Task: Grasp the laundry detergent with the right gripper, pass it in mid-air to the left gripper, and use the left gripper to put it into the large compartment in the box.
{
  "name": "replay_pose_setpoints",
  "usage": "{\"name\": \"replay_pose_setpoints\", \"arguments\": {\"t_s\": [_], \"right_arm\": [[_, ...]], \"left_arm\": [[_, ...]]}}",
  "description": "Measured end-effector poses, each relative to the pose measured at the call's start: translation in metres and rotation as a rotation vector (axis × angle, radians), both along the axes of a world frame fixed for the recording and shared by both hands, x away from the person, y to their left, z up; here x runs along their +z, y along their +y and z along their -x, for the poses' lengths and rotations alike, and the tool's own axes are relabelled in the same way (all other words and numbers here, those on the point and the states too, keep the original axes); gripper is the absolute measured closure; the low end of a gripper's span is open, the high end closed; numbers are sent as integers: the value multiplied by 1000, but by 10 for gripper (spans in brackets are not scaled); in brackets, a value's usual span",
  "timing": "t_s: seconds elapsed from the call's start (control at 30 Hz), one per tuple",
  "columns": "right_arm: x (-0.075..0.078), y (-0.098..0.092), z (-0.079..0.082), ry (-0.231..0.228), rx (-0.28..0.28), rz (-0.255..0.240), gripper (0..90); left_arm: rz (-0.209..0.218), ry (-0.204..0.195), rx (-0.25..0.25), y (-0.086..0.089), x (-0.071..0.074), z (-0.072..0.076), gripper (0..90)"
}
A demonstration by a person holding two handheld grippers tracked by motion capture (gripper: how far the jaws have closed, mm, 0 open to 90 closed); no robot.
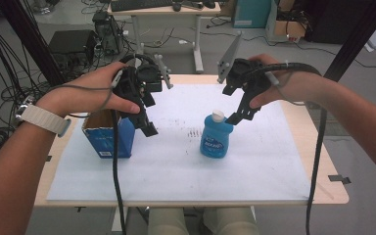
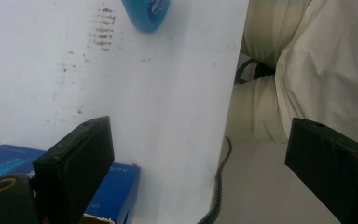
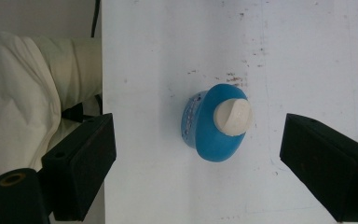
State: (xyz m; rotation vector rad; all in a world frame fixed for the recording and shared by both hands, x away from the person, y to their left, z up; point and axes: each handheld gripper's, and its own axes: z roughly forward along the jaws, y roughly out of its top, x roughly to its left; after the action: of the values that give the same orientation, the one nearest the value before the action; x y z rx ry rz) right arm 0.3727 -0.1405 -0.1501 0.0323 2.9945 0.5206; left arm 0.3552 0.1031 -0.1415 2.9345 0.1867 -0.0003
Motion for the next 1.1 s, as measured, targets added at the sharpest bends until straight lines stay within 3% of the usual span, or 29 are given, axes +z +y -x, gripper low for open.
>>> {"name": "replay_pose_setpoints", "arguments": {"t_s": [0.37,0.5,1.1], "right_arm": [[5,-3,-2,-11,-35,7,50],[3,-6,-3,-19,-64,-5,44],[-9,-25,-12,-36,-158,-9,47]], "left_arm": [[-6,-18,3,-2,2,-2,71],[15,-27,20,-3,1,-3,74],[18,-36,3,-5,-1,-1,74]]}}
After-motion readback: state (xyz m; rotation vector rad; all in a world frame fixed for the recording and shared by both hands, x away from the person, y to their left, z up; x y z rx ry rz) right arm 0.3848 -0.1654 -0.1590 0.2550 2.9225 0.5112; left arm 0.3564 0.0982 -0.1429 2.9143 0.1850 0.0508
